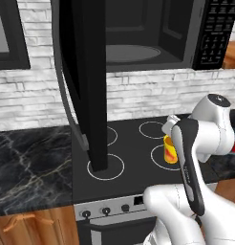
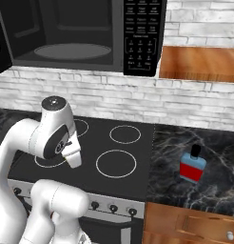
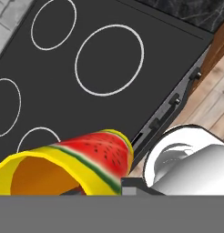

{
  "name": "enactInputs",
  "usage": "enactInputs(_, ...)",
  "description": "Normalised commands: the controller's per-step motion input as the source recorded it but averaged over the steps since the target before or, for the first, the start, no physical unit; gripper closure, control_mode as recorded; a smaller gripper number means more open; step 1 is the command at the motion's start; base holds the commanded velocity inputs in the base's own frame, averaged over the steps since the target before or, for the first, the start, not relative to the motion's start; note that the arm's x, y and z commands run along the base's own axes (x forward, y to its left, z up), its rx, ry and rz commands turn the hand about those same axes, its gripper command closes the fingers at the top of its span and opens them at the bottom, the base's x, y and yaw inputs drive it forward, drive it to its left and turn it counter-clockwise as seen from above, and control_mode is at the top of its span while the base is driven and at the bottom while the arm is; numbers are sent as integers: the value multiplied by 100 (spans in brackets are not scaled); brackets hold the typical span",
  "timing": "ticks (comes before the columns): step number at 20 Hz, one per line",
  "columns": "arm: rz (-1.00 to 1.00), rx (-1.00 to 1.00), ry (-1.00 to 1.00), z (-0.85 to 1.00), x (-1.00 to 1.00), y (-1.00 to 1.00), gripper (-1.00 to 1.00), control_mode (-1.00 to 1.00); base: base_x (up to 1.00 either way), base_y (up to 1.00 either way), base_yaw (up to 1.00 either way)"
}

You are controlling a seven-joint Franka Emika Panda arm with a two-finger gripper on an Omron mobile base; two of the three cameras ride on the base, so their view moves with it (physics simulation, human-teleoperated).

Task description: Place the microwavable item in the microwave. Then, close the microwave door and press the start button.

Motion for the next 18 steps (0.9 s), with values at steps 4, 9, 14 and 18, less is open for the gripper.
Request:
enactInputs(4, 0, 0, 0, 0, 0, 0, 100, 100, 6, 0, 9)
enactInputs(9, 1, 3, -8, 18, 0, 0, 100, -100, 0, 0, 0)
enactInputs(14, 0, 0, -18, 93, 0, 2, 100, -100, 0, 0, 0)
enactInputs(18, 0, 0, -18, 95, -2, 0, 100, -100, 0, 0, 0)
